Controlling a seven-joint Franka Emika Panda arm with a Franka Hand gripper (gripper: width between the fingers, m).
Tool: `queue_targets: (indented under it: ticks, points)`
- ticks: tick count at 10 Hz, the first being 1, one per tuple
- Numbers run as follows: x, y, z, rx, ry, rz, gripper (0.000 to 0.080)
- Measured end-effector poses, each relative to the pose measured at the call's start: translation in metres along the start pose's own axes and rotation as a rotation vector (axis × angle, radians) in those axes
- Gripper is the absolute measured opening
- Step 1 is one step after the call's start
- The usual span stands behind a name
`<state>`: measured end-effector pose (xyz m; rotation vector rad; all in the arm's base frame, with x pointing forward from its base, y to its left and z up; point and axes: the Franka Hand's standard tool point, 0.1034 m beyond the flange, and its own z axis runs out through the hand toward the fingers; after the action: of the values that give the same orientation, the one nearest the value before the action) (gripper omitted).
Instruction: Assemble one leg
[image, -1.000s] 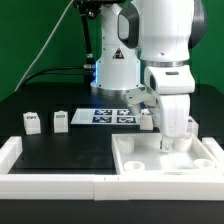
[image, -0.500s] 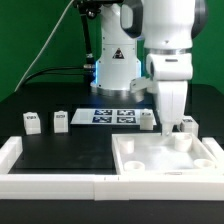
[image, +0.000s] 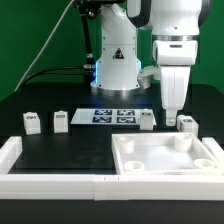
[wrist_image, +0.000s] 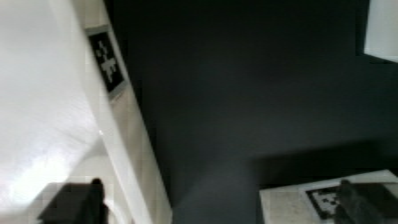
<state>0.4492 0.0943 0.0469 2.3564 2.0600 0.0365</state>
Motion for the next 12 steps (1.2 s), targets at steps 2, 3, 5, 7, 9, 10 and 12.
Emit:
queue_targets:
  ticks: [2,3,5,7,9,10,12]
  points:
    - [0.001,0.0,0.0,0.001,0.002,0.141,0.0649]
    - [0.001,-0.001,0.001,-0.002,0.013,0.288,0.0649]
    - [0.003,-0.014,0.006,0.005,0.038,0.614,0.0649]
    - [0.011,-0.018,0.007,0.025,0.047,0.903,0.0649]
    - [0.018,-0.02,0.007,0.041,0.052,1.128,0.0649]
    - [0.023,-0.022,0.007,0.052,0.055,1.257,0.0649]
    - [0.03,-0.025,0.008,0.066,0.055,1.4,0.0649]
